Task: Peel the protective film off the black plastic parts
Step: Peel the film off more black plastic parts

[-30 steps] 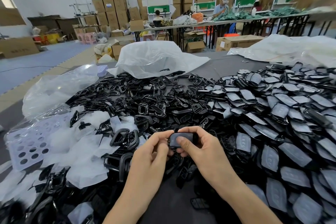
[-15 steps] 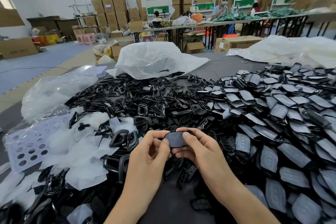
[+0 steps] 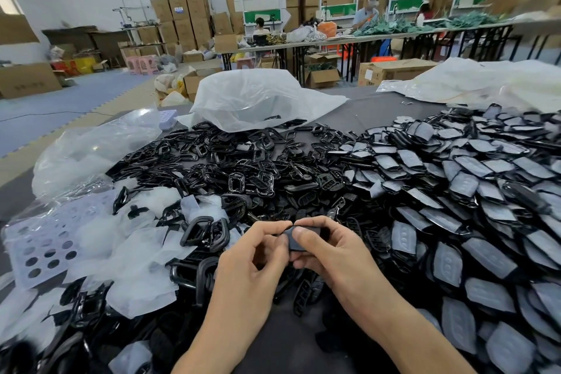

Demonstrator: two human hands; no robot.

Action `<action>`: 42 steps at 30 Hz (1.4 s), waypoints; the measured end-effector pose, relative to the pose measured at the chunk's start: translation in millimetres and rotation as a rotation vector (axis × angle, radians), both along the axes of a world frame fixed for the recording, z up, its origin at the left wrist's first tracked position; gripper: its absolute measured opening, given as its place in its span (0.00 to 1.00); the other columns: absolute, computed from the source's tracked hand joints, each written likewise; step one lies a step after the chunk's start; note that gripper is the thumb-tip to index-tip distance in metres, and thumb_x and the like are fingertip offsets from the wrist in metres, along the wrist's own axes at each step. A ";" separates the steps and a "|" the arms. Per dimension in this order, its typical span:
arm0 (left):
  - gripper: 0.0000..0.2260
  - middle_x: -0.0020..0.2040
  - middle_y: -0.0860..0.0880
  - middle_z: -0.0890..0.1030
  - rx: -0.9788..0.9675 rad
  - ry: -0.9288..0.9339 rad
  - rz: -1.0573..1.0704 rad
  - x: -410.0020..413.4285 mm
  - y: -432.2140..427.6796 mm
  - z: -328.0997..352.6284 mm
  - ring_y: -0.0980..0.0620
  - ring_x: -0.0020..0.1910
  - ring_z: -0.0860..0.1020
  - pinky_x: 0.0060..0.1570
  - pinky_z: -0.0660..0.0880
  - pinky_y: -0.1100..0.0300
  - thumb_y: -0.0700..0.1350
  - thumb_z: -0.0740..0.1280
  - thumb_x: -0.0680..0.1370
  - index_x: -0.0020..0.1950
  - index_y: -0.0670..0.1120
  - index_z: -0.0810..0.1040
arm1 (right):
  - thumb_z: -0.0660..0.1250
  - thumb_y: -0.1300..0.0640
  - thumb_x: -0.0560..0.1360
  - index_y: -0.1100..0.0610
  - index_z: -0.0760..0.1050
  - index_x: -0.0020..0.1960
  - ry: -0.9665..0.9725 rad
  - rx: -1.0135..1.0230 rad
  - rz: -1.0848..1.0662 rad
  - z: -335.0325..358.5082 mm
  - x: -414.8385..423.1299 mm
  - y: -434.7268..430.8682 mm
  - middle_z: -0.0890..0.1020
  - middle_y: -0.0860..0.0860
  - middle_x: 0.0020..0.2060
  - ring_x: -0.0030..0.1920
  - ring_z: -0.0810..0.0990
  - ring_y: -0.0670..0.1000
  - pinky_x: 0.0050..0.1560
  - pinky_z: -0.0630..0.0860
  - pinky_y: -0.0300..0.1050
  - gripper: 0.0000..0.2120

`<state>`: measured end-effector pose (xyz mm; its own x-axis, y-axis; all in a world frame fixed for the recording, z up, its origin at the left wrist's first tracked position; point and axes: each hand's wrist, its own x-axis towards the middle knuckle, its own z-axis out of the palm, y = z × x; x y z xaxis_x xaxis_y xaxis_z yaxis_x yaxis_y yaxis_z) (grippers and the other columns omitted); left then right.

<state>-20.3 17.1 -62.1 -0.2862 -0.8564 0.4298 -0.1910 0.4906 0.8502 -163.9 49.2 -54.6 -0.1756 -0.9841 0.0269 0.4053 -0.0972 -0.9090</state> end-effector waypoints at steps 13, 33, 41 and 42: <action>0.14 0.45 0.60 0.76 -0.239 -0.170 -0.011 2.6 0.8 4.0 0.58 0.45 0.78 0.43 0.69 0.75 0.48 0.61 0.82 0.63 0.63 0.77 | 0.79 0.52 0.66 0.48 0.84 0.43 0.051 -0.016 0.047 -0.6 -7.4 1.9 0.86 0.54 0.41 0.40 0.85 0.53 0.40 0.80 0.40 0.07; 0.15 0.43 0.55 0.75 -0.628 -0.550 -0.067 -0.1 16.0 9.9 0.56 0.38 0.75 0.37 0.69 0.67 0.43 0.61 0.80 0.64 0.49 0.79 | 0.71 0.63 0.75 0.47 0.73 0.30 0.101 -0.016 -0.154 1.4 -15.5 1.3 0.77 0.50 0.31 0.33 0.77 0.49 0.36 0.76 0.40 0.19; 0.15 0.42 0.59 0.74 -0.492 -0.386 -0.134 -8.9 23.6 6.7 0.61 0.33 0.70 0.36 0.65 0.73 0.42 0.62 0.78 0.61 0.56 0.79 | 0.70 0.64 0.75 0.53 0.71 0.33 0.016 0.007 -0.147 5.8 -19.7 1.1 0.79 0.55 0.34 0.32 0.81 0.51 0.33 0.77 0.39 0.15; 0.13 0.42 0.60 0.75 -0.440 -0.314 -0.101 -7.7 22.9 6.7 0.62 0.33 0.72 0.36 0.66 0.73 0.43 0.61 0.80 0.60 0.57 0.78 | 0.70 0.64 0.75 0.53 0.71 0.33 0.020 0.009 -0.139 6.0 -19.1 1.0 0.79 0.55 0.33 0.32 0.81 0.51 0.34 0.77 0.40 0.15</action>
<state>-28.0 40.0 -55.4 -0.5299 -0.5767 0.6218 -0.3361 0.8160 0.4703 -183.1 50.2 -48.5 -0.3094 -0.9507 0.0231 0.3705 -0.1429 -0.9178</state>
